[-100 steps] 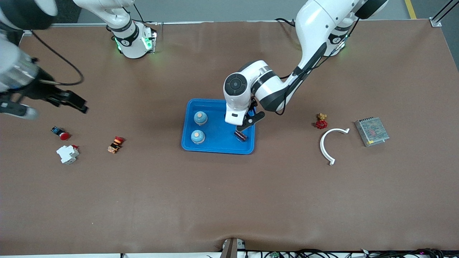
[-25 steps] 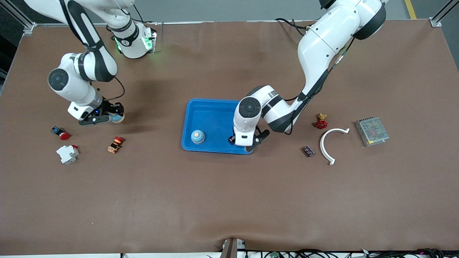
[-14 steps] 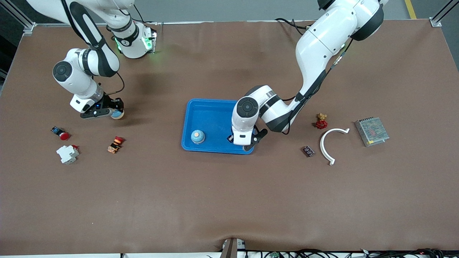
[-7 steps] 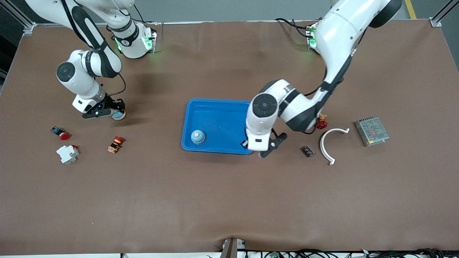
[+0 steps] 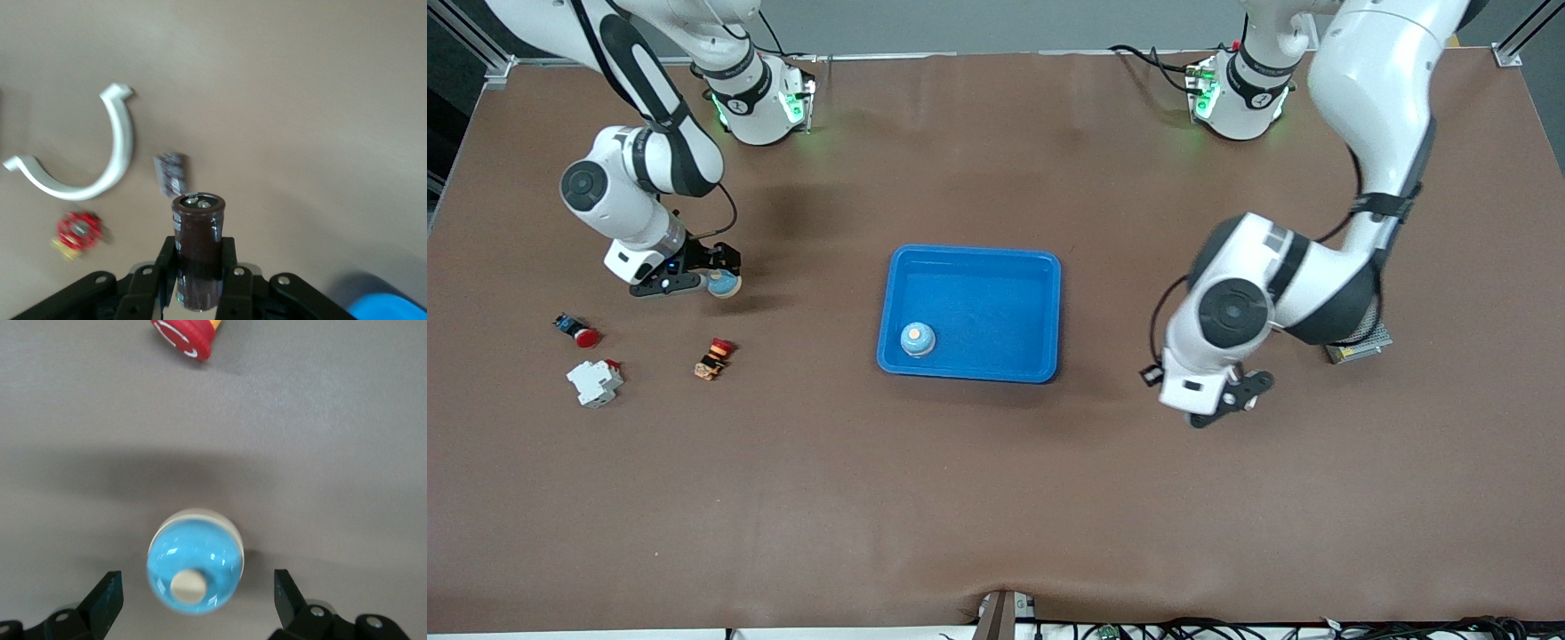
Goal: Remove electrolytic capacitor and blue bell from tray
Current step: 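Release the bell beside the red button while the left gripper lifts the capacitor, then reach the right gripper to the second bell while the left gripper places the capacitor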
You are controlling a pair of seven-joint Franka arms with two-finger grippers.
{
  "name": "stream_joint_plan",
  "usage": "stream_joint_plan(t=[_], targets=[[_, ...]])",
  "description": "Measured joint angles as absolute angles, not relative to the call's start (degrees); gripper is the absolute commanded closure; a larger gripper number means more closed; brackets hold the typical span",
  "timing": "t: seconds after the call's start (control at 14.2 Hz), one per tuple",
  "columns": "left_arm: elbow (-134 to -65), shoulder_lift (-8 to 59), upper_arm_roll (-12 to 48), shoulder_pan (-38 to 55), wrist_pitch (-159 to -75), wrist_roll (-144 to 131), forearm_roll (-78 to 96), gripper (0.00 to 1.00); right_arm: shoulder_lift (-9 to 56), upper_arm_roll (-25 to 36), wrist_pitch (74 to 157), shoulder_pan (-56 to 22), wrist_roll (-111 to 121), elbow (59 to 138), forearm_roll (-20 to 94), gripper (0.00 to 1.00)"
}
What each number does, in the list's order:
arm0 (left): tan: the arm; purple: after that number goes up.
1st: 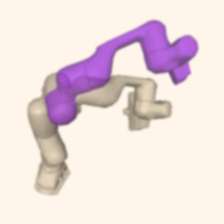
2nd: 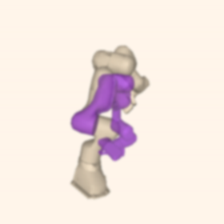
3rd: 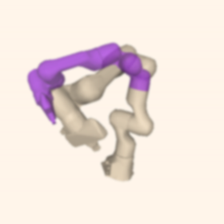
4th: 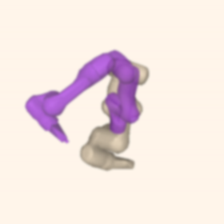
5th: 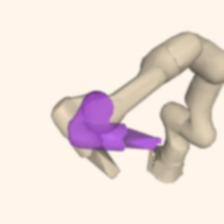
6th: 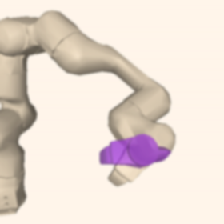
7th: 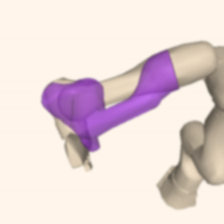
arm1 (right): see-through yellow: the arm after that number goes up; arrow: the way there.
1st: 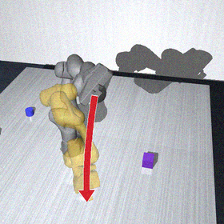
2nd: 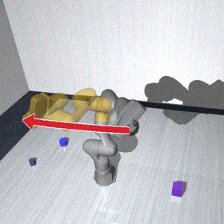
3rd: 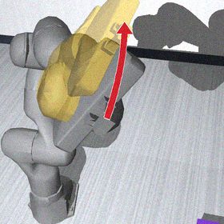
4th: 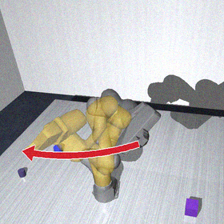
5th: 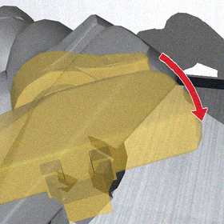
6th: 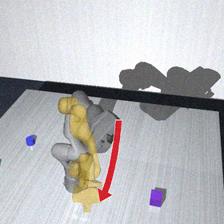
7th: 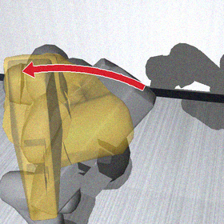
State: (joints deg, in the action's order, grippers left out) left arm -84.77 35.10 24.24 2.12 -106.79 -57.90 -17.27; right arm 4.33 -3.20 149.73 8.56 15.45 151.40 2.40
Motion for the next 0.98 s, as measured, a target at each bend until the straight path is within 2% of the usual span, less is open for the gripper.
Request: stream_joint_plan(t=[0.21,0.35,0.49,0.7,0.91,0.98], targets=[[-88.0,35.1,24.1,-3.7,-106.8,-51.5,-17.3,1.00,-1.9,-3.8,135.0,4.6,11.6,145.2,9.1,0.00],[-89.7,35.5,23.8,-7.2,-106.8,-48.3,-18.2,1.00,-4.5,-4.3,130.9,-1.1,2.4,141.9,10.4,0.00],[-91.3,36.6,23.7,-10.3,-107.9,-46.3,-20.3,1.00,-4.8,-4.6,130.7,-7.6,-7.8,139.5,10.6,0.00],[-95.1,38.4,23.7,-13.4,-113.8,-46.2,-24.4,1.00,-2.7,-4.8,132.8,-17.0,-20.8,136.1,10.7,0.00],[-97.5,40.2,23.7,-14.9,-117.9,-46.2,-26.5,1.00,3.7,-4.8,135.8,-22.9,-29.7,131.3,10.7,0.00],[-97.6,40.6,23.7,-15.0,-118.2,-46.2,-27.1,0.93,6.4,-4.7,136.4,-24.2,-32.1,129.0,10.7,0.00]])
